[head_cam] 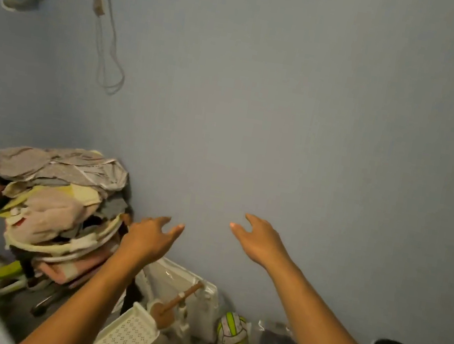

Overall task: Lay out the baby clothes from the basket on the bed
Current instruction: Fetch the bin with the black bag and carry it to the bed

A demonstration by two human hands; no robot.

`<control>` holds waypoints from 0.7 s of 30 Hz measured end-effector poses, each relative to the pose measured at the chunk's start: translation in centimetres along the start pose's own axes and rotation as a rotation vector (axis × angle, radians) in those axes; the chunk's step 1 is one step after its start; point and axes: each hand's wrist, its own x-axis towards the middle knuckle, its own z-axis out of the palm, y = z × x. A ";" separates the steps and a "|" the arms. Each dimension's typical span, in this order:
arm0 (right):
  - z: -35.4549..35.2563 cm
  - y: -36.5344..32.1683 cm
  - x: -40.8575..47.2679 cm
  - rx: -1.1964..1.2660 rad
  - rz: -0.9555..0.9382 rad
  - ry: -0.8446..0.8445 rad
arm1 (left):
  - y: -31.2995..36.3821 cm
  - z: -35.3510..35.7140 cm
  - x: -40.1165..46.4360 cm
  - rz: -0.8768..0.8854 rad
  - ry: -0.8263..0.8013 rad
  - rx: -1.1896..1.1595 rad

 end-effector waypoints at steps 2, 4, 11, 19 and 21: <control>-3.9 5.2 -0.7 -0.016 0.068 0.037 | 5.6 3.2 0.3 0.051 -0.039 -0.044; -7.6 10.2 -1.8 -0.026 0.141 0.071 | 11.2 6.4 0.1 0.110 -0.085 -0.048; -18.6 25.7 -6.7 0.005 0.392 0.218 | 29.8 16.6 -1.1 0.349 -0.238 -0.051; -27.0 39.1 -15.5 0.048 0.724 0.505 | 47.9 28.9 -4.7 0.702 -0.462 -0.092; -28.4 41.6 -18.3 0.073 0.790 0.597 | 51.6 31.8 -6.7 0.790 -0.523 -0.108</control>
